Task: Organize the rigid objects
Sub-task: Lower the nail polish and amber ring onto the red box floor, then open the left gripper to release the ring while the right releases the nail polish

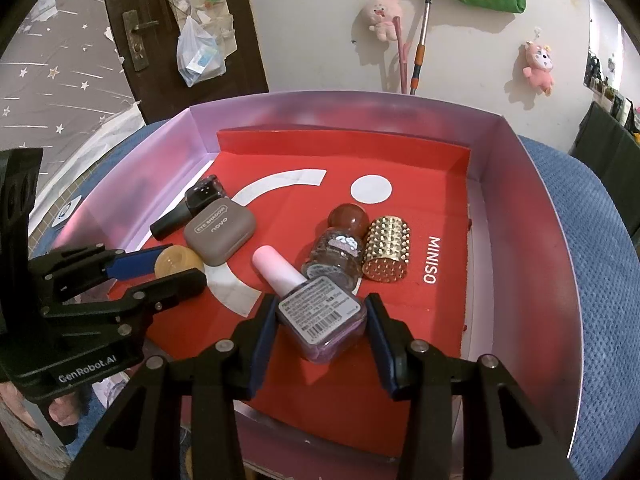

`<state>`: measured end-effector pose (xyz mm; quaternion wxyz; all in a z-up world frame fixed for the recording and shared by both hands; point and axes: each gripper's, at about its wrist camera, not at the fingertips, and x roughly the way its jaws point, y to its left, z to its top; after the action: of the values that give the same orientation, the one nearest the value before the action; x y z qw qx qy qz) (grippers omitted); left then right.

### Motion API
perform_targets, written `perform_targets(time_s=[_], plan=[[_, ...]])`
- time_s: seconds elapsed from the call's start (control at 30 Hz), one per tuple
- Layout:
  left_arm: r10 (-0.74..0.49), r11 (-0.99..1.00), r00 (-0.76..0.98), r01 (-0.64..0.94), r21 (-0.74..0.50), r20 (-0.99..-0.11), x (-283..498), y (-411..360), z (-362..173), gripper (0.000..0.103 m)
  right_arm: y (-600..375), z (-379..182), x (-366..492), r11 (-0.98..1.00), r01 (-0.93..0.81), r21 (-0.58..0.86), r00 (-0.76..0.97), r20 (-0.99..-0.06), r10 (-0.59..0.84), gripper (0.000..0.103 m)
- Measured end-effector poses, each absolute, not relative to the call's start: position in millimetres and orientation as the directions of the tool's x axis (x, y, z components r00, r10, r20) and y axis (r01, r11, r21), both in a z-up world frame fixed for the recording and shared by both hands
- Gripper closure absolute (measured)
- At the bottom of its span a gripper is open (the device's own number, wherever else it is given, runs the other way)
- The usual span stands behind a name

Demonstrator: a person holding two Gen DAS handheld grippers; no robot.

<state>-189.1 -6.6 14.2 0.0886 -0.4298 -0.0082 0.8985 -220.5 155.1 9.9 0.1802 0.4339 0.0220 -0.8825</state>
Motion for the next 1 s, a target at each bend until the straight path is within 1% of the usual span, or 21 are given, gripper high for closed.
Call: perform_targets(time_s=[0.27, 0.3, 0.33, 0.4, 0.43, 0.63, 0.77, 0.83, 1.0], plan=[[0.176, -0.983, -0.611, -0.149, -0.106, -0.772, -189, -8, 14, 0.067, 155, 10, -220, -0.934, 0.337, 0.117, -0.559, -0.774, -0.298, 0.056], [0.18, -0.983, -0.61, -0.148, -0.113, -0.772, -189, -8, 15, 0.065, 155, 10, -221, -0.934, 0.337, 0.115, -0.559, -0.774, -0.297, 0.056], [0.18, -0.983, -0.611, -0.145, -0.115, -0.771, -189, -8, 15, 0.058, 155, 10, -221, -0.934, 0.338, 0.114, -0.559, -0.774, -0.297, 0.056], [0.172, -0.985, -0.617, -0.135, -0.112, -0.768, -189, -10, 15, 0.047, 155, 10, -220, -0.934, 0.338, 0.113, -0.56, -0.774, -0.296, 0.056], [0.168, -0.985, -0.621, -0.131, -0.11, -0.766, -189, -10, 14, 0.046, 155, 10, -220, -0.934, 0.339, 0.112, -0.56, -0.774, -0.296, 0.056], [0.175, -0.984, -0.618, -0.127, -0.122, -0.766, -189, -11, 14, 0.045, 155, 10, -219, -0.934, 0.341, 0.109, -0.56, -0.774, -0.295, 0.056], [0.167, -0.986, -0.625, -0.125, -0.114, -0.763, -187, -11, 16, 0.045, 154, 12, -216, -0.932, 0.345, 0.106, -0.568, -0.767, -0.297, 0.048], [0.166, -0.986, -0.631, -0.122, -0.114, -0.758, -185, -12, 18, 0.039, 153, 15, -215, -0.933, 0.348, 0.095, -0.575, -0.764, -0.292, 0.048], [0.17, -0.985, -0.641, -0.124, -0.118, -0.748, -180, -14, 24, 0.038, 154, 15, -212, -0.929, 0.355, 0.102, -0.573, -0.762, -0.302, 0.047]])
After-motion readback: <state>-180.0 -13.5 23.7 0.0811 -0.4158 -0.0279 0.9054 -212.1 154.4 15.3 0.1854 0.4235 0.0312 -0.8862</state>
